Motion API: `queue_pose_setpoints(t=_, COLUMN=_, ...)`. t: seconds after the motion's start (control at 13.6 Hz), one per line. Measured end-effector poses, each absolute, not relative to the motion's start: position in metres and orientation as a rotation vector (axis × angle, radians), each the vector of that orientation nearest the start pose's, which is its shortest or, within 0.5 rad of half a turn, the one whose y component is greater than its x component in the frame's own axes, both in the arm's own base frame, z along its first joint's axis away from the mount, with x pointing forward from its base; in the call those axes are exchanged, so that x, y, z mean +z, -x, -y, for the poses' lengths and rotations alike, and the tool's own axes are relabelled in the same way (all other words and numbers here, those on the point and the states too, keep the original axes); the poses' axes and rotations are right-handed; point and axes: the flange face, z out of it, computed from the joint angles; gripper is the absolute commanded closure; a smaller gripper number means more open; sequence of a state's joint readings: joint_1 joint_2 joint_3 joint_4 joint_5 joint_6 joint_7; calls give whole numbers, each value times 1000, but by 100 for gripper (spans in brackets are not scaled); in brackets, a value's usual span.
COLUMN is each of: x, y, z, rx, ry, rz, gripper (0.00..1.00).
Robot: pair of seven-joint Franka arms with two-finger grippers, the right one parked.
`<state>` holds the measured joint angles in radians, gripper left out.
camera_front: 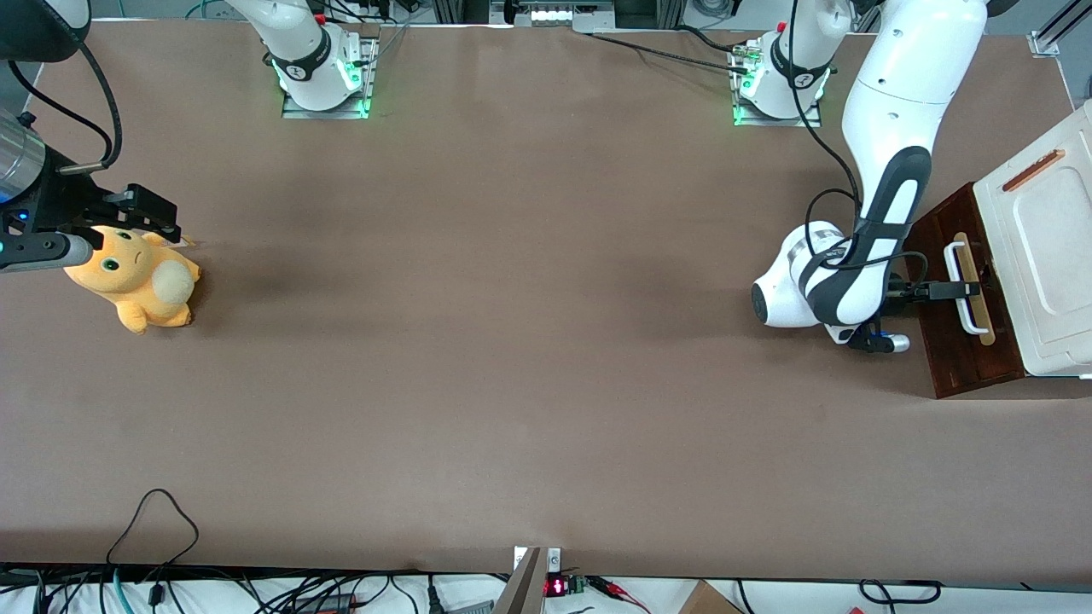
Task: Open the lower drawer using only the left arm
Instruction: 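Align the open left gripper around the white bar handle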
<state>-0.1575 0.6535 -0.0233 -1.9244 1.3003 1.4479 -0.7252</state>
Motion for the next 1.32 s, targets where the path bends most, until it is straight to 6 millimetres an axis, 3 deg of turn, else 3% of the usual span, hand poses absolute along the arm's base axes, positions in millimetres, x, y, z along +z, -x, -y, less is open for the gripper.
queue_pose_setpoints(t=1.32, x=165, y=-564, z=-20, rx=238, ry=1654, rz=-56, gripper=0)
